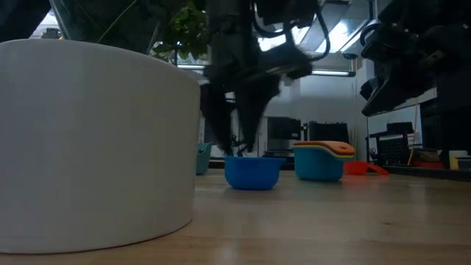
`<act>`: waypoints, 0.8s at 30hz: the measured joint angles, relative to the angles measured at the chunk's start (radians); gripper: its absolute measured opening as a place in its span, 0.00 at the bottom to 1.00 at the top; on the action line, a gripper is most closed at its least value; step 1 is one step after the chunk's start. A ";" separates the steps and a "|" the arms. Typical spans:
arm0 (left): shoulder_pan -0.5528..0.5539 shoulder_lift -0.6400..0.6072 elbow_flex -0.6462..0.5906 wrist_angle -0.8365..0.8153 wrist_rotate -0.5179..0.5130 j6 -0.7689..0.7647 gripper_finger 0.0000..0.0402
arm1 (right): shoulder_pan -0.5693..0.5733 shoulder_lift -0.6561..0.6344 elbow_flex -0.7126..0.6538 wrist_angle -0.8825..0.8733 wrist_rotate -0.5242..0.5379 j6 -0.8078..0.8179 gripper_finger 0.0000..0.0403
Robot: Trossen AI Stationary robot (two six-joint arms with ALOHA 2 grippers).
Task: Nest measuring cups in basket
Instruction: Stack the blue measuring cup on top of the orange measuring cup
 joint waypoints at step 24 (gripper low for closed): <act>0.003 0.004 -0.001 0.179 0.042 -0.073 0.34 | 0.000 0.002 0.000 -0.002 0.000 0.004 0.10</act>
